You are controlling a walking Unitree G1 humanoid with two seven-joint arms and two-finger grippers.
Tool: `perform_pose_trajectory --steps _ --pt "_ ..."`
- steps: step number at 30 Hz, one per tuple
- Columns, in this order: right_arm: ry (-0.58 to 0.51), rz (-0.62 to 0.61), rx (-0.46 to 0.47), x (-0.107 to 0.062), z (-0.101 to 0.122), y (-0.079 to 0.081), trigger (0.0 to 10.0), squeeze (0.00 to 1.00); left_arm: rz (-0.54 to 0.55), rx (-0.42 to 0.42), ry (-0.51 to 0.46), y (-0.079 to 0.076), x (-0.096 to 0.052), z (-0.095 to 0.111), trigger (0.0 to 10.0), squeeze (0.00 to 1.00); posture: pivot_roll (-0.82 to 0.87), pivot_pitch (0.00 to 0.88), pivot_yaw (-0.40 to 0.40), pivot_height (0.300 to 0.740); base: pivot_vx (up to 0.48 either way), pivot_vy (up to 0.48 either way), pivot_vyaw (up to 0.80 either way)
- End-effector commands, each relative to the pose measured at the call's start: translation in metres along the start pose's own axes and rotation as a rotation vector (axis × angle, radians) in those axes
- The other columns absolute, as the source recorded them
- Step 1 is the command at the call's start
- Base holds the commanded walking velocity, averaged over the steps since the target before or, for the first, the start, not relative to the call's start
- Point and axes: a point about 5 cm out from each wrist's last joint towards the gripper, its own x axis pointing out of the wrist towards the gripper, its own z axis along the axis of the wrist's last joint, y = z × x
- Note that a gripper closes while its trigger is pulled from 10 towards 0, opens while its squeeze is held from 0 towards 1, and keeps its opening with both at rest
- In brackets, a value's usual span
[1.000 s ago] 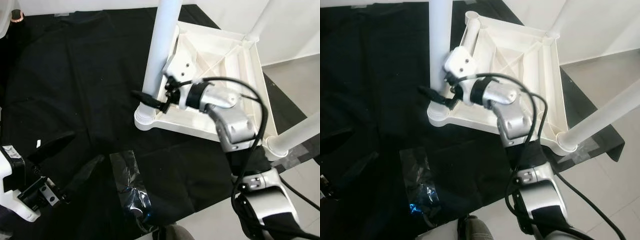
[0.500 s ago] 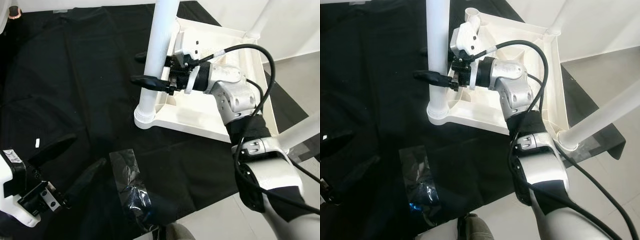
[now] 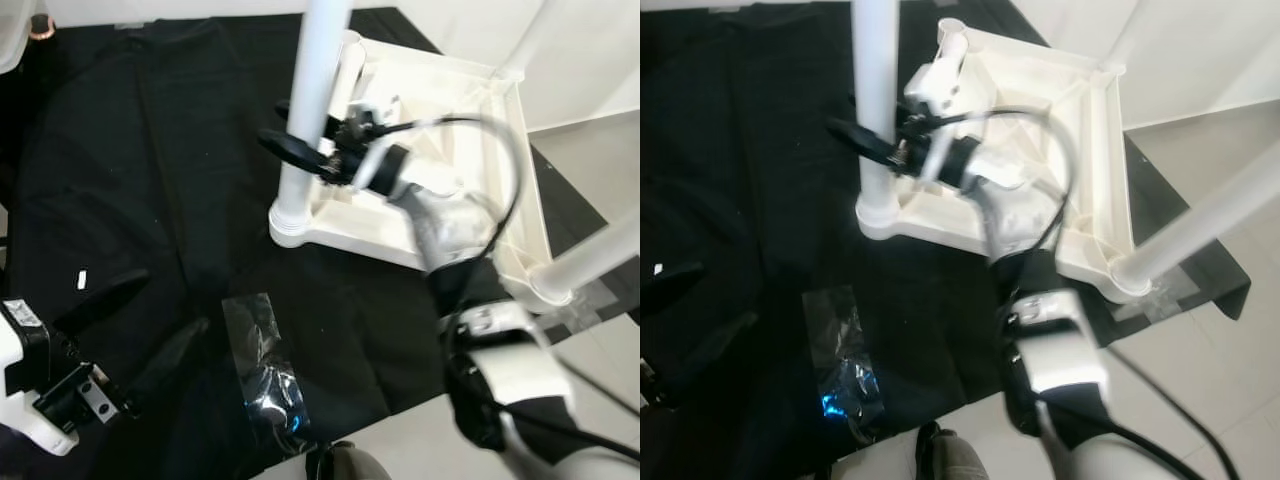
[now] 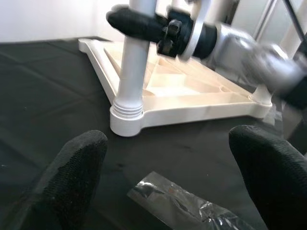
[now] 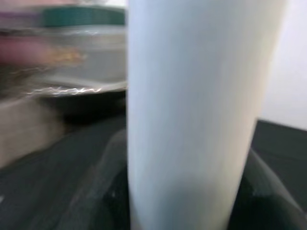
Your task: Building children table
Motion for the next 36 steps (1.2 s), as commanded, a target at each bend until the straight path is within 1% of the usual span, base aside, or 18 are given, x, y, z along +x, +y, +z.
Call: perform_pose_trajectory --steps 1,3,6,14,15,16,17,19,20,23,27,28,29,30,33,34,35,36 --pt "0.283 -0.155 -0.029 -0.023 -0.047 -0.006 0.0 0.0 -0.006 -0.005 0.011 -0.001 -0.002 0.0 10.0 0.0 0.19 0.318 -0.155 0.74 0.0 0.0 0.0" --pt "0.329 -0.232 0.005 -0.04 -0.054 0.03 0.0 0.0 -0.008 -0.005 0.008 0.001 -0.001 0.0 10.0 0.0 0.17 0.309 -0.141 0.74 0.0 0.0 0.0" --pt "0.309 -0.202 0.044 -0.032 -0.051 0.041 0.0 0.0 -0.019 -0.01 0.003 0.002 0.002 -0.002 10.0 0.0 0.17 0.302 -0.141 0.74 0.0 0.0 0.0" --pt "0.289 -0.197 0.098 -0.02 -0.044 0.049 0.0 0.0 -0.031 -0.012 -0.005 0.001 0.006 -0.003 10.0 0.0 0.17 0.291 -0.146 0.74 0.0 0.0 0.0" --pt "0.309 -0.197 0.118 -0.021 -0.043 0.055 4.0 0.0 -0.03 -0.011 -0.004 0.002 0.006 -0.003 10.0 0.0 0.17 0.291 -0.147 0.74 0.0 0.0 0.0" --pt "0.309 -0.197 0.118 -0.021 -0.043 0.055 4.0 0.0 -0.03 -0.011 -0.004 0.002 0.006 -0.003 10.0 0.0 0.17 0.291 -0.147 0.74 0.0 0.0 0.0" --pt "0.318 -0.164 0.101 -0.022 -0.034 0.059 10.0 0.44 -0.029 -0.011 -0.006 0.002 0.006 -0.003 10.0 0.0 0.17 0.291 -0.145 0.74 0.0 0.0 0.0" --pt "0.312 -0.16 0.097 -0.023 -0.031 0.058 10.0 0.44 -0.029 -0.01 -0.006 0.002 0.006 -0.003 10.0 0.0 0.17 0.291 -0.145 0.74 0.0 0.0 0.0" --pt "0.297 -0.142 0.086 -0.022 -0.027 0.054 10.0 1.0 -0.03 -0.011 -0.006 0.003 0.006 -0.004 10.0 0.0 0.17 0.291 -0.145 0.74 0.0 0.0 0.0" --pt "0.2 -0.082 0.088 -0.01 -0.013 0.033 10.0 1.0 -0.033 -0.014 -0.007 0.002 0.006 -0.004 10.0 0.0 0.16 0.293 -0.145 0.74 0.0 0.0 0.0" --pt "0.129 0.036 0.077 -0.003 -0.002 0.023 10.0 1.0 -0.033 -0.016 -0.008 0.002 0.006 -0.004 10.0 0.0 0.17 0.294 -0.146 0.74 0.0 0.0 0.0" --pt "0.108 0.085 0.04 -0.001 0.002 0.017 10.0 0.38 -0.033 -0.017 -0.008 0.001 0.006 -0.004 10.0 0.0 0.17 0.296 -0.149 0.74 0.0 0.0 0.0" --pt "0.096 0.115 0.015 0.001 0.005 0.012 10.0 0.38 -0.033 -0.018 -0.008 0.0 0.006 -0.004 10.0 0.0 0.17 0.296 -0.149 0.74 0.0 0.0 0.0" --pt "0.086 0.165 0.009 0.002 0.007 0.007 10.0 0.0 -0.034 -0.02 -0.008 -0.001 0.006 -0.004 10.0 0.0 0.17 0.302 -0.151 0.74 0.0 0.0 0.0" --pt "0.091 0.232 -0.004 0.004 0.007 0.0 10.0 0.0 -0.035 -0.023 -0.008 -0.002 0.007 -0.004 10.0 0.0 0.17 0.304 -0.149 0.74 0.0 0.0 0.0" --pt "0.121 0.321 -0.015 0.004 0.005 -0.008 10.0 0.0 -0.036 -0.025 -0.007 -0.003 0.006 -0.004 10.0 0.0 0.18 0.309 -0.15 0.74 0.0 0.0 0.0" --pt "0.132 0.338 -0.016 0.004 0.004 -0.011 10.0 0.0 -0.036 -0.026 -0.007 -0.003 0.006 -0.004 10.0 0.0 0.18 0.309 -0.15 0.74 0.0 0.0 0.0" --pt "0.127 0.359 0.02 0.006 0.006 -0.015 10.0 0.0 -0.037 -0.027 -0.006 -0.004 0.006 -0.004 10.0 0.0 0.18 0.313 -0.15 0.74 0.0 0.0 0.0"
